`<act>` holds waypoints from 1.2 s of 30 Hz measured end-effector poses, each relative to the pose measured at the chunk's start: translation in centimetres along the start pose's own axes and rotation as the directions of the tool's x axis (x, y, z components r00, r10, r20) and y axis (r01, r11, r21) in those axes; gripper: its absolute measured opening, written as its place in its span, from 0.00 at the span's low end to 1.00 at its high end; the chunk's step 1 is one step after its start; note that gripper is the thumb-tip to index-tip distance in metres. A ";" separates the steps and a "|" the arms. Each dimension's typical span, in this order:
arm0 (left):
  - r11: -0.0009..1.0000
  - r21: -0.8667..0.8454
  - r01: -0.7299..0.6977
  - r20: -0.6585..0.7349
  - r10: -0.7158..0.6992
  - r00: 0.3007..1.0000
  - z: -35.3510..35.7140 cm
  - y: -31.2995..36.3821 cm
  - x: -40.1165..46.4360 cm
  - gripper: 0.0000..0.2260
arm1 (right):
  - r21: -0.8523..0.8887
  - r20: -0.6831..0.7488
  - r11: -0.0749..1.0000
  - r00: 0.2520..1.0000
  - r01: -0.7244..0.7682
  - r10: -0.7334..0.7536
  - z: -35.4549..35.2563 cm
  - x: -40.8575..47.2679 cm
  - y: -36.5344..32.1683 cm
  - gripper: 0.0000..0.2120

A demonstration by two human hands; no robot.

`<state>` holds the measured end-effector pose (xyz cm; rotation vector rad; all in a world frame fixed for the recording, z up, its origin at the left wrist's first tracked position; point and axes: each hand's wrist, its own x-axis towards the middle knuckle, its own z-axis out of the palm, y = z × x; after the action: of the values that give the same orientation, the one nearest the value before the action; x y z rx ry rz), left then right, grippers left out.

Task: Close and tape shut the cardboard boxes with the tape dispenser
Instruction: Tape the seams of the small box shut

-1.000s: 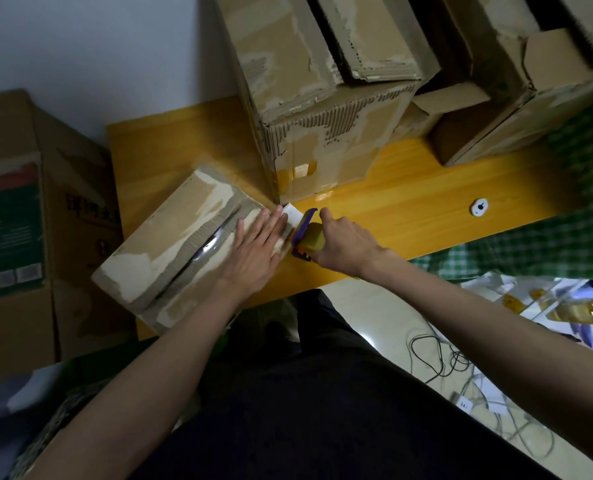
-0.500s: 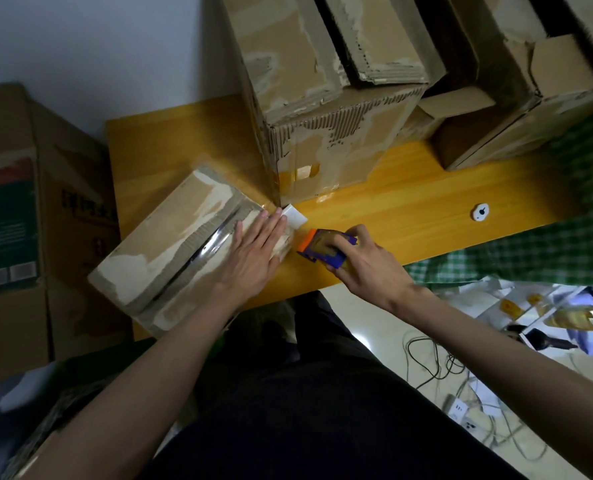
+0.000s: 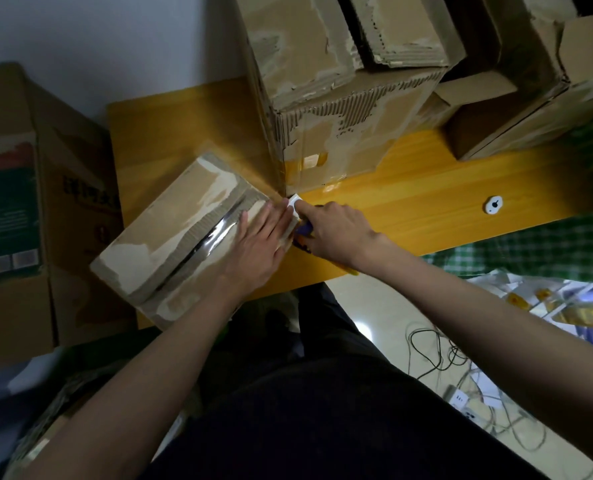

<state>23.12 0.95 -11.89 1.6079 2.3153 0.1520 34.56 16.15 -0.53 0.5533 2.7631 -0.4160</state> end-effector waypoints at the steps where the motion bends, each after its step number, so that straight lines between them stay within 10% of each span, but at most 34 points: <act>1: 1.000 -0.012 0.000 0.007 0.000 1.000 0.1 -0.1 0.1 0.27 | -0.037 -0.005 0.999 1.000 0.019 -0.019 -0.1 0.4 -0.3 0.25; 18: 1.000 -0.013 -0.001 0.006 0.001 1.000 0.0 -0.2 -0.1 0.31 | -0.142 0.180 0.989 0.982 -0.039 0.064 3.7 -0.7 0.0 0.23; 36: 0.991 -0.046 0.125 -0.225 -0.132 0.965 -0.3 1.4 1.1 0.26 | 0.539 0.007 0.774 0.921 -0.332 0.390 7.1 -3.0 5.6 0.22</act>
<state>23.86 2.53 -11.43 1.4877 2.5662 0.3576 41.11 17.76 -7.28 1.2482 2.5196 -1.0969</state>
